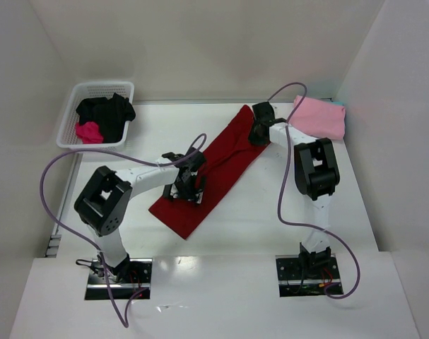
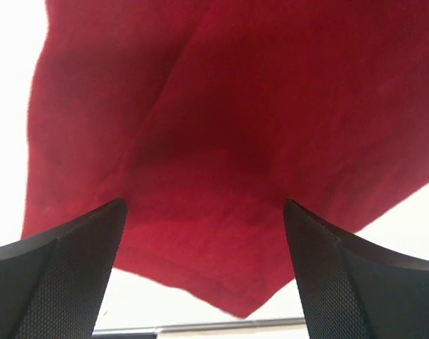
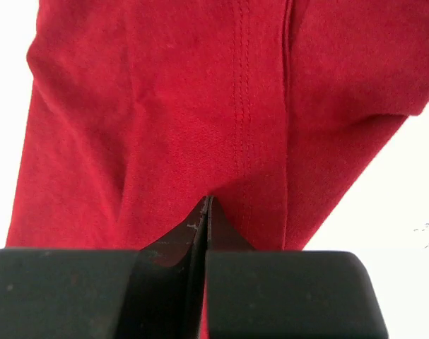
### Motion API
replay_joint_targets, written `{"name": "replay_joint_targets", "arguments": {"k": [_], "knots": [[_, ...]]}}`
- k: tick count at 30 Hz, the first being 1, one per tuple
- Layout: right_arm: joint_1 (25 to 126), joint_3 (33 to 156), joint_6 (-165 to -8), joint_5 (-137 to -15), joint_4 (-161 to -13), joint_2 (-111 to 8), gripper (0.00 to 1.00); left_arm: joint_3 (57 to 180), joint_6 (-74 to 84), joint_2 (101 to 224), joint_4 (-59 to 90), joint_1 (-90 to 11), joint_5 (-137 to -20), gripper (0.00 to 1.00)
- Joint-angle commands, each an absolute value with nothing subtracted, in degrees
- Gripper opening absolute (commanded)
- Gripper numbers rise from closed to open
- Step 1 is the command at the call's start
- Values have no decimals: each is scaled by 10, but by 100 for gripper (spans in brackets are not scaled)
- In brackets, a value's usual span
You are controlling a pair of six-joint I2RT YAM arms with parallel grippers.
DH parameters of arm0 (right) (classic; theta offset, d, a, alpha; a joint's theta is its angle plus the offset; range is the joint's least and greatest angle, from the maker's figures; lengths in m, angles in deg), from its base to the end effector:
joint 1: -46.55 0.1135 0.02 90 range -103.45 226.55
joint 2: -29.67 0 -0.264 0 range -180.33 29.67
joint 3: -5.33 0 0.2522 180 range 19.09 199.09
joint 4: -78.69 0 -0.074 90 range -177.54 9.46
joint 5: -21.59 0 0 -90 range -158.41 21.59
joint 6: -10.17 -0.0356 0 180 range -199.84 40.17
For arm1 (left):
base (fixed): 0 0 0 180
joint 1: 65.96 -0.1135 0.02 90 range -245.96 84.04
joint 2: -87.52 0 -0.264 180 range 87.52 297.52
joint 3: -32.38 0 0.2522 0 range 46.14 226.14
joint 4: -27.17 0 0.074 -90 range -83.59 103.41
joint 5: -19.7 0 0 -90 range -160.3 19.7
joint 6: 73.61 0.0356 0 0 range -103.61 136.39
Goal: Fold and stack the t-shirts
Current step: Rotate the tshirt 90 degrees
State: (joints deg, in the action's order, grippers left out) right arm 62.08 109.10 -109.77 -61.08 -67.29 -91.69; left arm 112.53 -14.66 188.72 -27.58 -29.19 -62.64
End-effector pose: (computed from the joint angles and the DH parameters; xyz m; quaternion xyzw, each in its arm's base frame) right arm 0.4499 0.1203 0.1770 0.1391 0.9324 0.0711 0.3259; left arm 0.2700 -0.1958 0.1759 0.0412 0.9893 -0.0138 0.1393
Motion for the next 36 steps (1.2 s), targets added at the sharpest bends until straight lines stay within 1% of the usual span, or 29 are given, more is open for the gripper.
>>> {"name": "replay_joint_targets", "arguments": {"k": [1,7,13,16,23,29,36], "knots": [[625,1091,-1095,-598,-693,-916,0,1129,-165,1901,-238,-296,-646,99],[625,1130,-1100,-598,-680,-971,0,1119,-135,1943,-232,-296,-694,99],[625,1206,-1100,-598,-657,-1029,0,1101,-120,1954,-232,-296,-746,99],[625,1251,-1095,-603,-644,-1065,0,1101,-106,1965,-238,-278,-770,99],[625,1367,-1089,-624,-627,-1138,0,1153,-84,1998,-238,-230,-830,99],[635,1469,-1071,-652,-615,-1197,0,1186,-79,2029,-232,-189,-850,99],[646,1504,-1058,-696,-619,-1214,0,1202,-108,2034,-214,-163,-866,99]]}}
